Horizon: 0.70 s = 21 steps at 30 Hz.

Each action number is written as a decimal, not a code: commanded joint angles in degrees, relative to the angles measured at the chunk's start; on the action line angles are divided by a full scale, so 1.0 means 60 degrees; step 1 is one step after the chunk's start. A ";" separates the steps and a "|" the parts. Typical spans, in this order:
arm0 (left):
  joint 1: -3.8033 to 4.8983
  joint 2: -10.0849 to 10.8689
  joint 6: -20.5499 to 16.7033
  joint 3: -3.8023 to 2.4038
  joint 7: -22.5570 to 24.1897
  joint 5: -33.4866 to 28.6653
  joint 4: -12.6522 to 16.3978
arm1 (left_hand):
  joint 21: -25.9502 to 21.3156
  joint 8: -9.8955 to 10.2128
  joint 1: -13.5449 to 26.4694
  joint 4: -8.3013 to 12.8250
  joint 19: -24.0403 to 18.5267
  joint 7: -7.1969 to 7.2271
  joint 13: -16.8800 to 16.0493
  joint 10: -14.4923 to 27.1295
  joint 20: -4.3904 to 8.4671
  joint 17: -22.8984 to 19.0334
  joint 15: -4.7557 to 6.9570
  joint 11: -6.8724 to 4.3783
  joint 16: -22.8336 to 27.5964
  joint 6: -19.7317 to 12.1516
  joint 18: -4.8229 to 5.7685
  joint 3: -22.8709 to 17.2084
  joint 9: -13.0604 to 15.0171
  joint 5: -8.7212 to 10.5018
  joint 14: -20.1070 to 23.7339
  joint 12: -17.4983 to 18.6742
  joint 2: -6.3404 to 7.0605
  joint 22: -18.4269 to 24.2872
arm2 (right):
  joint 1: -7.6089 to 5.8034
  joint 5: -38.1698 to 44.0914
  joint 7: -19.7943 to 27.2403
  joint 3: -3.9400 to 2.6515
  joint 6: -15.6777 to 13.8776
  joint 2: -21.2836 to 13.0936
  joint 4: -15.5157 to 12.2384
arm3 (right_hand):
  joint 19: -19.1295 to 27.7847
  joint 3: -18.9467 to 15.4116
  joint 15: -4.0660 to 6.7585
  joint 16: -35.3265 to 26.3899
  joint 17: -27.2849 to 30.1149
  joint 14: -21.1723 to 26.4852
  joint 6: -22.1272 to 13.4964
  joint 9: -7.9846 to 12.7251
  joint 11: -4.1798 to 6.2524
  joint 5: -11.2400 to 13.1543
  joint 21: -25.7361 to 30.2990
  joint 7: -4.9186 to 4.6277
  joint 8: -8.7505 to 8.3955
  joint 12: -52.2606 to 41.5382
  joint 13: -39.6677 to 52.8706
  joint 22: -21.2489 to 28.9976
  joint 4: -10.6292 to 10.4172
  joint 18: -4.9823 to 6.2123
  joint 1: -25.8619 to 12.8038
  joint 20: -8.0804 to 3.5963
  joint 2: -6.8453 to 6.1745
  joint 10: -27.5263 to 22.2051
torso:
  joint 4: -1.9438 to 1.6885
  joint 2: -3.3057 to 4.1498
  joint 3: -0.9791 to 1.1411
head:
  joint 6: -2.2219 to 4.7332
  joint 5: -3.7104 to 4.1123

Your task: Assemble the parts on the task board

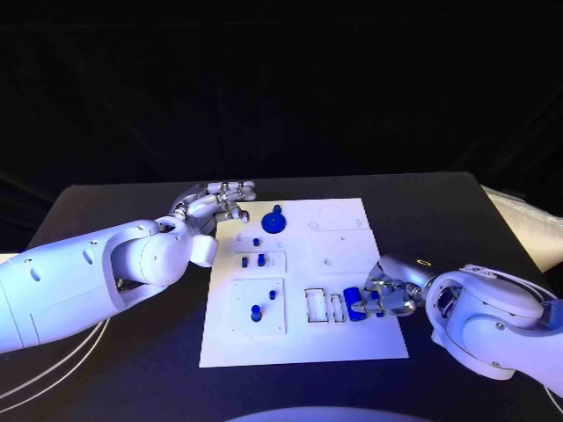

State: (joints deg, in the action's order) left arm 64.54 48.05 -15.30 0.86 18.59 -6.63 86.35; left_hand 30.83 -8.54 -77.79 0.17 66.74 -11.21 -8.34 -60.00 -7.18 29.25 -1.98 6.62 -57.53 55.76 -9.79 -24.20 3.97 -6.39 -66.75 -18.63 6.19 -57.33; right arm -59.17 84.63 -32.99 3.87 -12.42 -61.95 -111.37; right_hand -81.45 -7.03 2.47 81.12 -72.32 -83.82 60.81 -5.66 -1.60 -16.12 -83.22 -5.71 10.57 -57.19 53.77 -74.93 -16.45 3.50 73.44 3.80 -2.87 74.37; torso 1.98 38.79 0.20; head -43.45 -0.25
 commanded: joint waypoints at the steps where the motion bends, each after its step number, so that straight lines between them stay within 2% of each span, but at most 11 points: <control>1: 0.0000 -0.0011 0.0166 -0.0005 0.0046 0.0045 0.0010 | -0.0066 -0.0020 0.0003 0.0022 0.0002 0.0013 -0.0014 0.0050 -0.0054 -0.0011 0.0026 0.0002 -0.0031 -0.0069 -0.0101 0.0025 0.0000 -0.0042 0.0068 -0.0025 -0.0114 0.0016 | 0.0072 0.0197 -0.0077 0.0002 0.0211 0.0126 0.0110 | -0.0060 -0.0061 0.0054 0.0058 0.0003 -0.0560 0.0093 -0.0025 0.0073 -0.0079 -0.0056 -0.0012 0.0047 -0.0060 0.0072 -0.0279 0.0009 -0.0078 0.0025 -0.0030 0.0129 -0.0013 | 0.0000 -0.0003 -0.0001 | -0.0004 -0.0016; 8: -0.0002 -0.0004 0.0166 -0.0004 0.0040 0.0045 0.0013 | -0.0066 -0.0020 0.0003 0.0022 0.0002 0.0013 -0.0014 0.0050 -0.0054 -0.0011 0.0026 0.0002 -0.0031 -0.0069 -0.0101 0.0025 0.0000 -0.0042 0.0068 -0.0025 -0.0114 0.0016 | 0.0193 0.0062 -0.0076 0.0002 0.0240 0.0361 0.0319 | -0.0058 -0.0092 0.0071 0.0065 0.0002 -0.0559 0.0140 -0.0068 0.0093 -0.0182 -0.0059 0.0010 0.0107 -0.0143 0.0229 -0.0287 0.0015 -0.0079 0.0107 -0.0044 0.0239 0.0031 | 0.0001 0.0001 -0.0003 | -0.0017 -0.0038; 13: -0.0003 0.0002 0.0165 -0.0004 0.0037 0.0045 0.0015 | -0.0066 -0.0020 0.0003 0.0022 0.0002 0.0013 -0.0014 0.0050 -0.0054 -0.0011 0.0026 0.0002 -0.0031 -0.0069 -0.0101 0.0025 0.0000 -0.0042 0.0068 -0.0025 -0.0114 0.0016 | 0.0225 0.0003 -0.0083 0.0001 0.0255 0.0433 0.0402 | -0.0054 -0.0110 0.0078 0.0062 0.0012 -0.0557 0.0169 -0.0088 0.0102 -0.0221 -0.0058 0.0021 0.0136 -0.0154 0.0269 -0.0285 0.0008 -0.0078 0.0120 -0.0050 0.0285 0.0039 | 0.0006 -0.0012 -0.0018 | -0.0018 -0.0032; 16: -0.0003 0.0002 0.0171 -0.0004 0.0034 0.0045 0.0020 | -0.0066 -0.0020 0.0003 0.0022 0.0002 0.0013 -0.0014 0.0050 -0.0054 -0.0011 0.0026 0.0002 -0.0031 -0.0069 -0.0101 0.0025 0.0000 -0.0042 0.0068 -0.0025 -0.0114 0.0016 | 0.0233 -0.0018 -0.0089 0.0001 0.0242 0.0454 0.0442 | -0.0048 -0.0129 0.0086 0.0060 0.0020 -0.0555 0.0199 -0.0108 0.0113 -0.0281 -0.0055 0.0033 0.0165 -0.0164 0.0311 -0.0279 0.0006 -0.0076 0.0135 -0.0057 0.0333 0.0048 | -0.0001 -0.0008 -0.0013 | -0.0015 -0.0035; 21: -0.0004 0.0005 0.0172 -0.0004 0.0032 0.0045 0.0020 | -0.0066 -0.0020 0.0003 0.0022 0.0002 0.0013 -0.0014 0.0050 -0.0054 -0.0011 0.0026 0.0002 -0.0031 -0.0069 -0.0101 0.0025 0.0000 -0.0042 0.0068 -0.0025 -0.0114 0.0016 | 0.0238 -0.0050 -0.0112 0.0000 -0.0176 0.0433 0.0429 | -0.0044 -0.0131 0.0125 0.0064 0.0030 -0.0553 0.0298 -0.0180 0.0159 -0.0671 -0.0055 0.0082 0.0255 -0.0301 0.0564 -0.0283 0.0023 -0.0075 0.0285 -0.0090 0.0556 0.0147 | 0.0006 -0.0010 -0.0011 | -0.0002 -0.0029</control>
State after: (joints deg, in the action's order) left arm 64.52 48.11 -15.28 0.87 18.54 -6.58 86.37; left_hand 30.83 -8.54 -77.79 0.17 66.74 -11.21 -8.33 -60.01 -7.18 29.25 -1.98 6.62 -57.53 55.76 -9.80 -24.20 3.97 -6.39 -66.75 -18.63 6.19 -57.33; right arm -58.16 84.61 -32.91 3.53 -12.96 -59.30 -109.01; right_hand -81.67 -7.60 2.69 81.12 -72.23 -84.02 62.17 -6.47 -0.98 -19.70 -83.22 -5.18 11.67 -58.77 56.91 -74.92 -16.37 3.50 74.87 3.59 -0.34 75.10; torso 1.99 38.73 0.14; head -43.54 -0.47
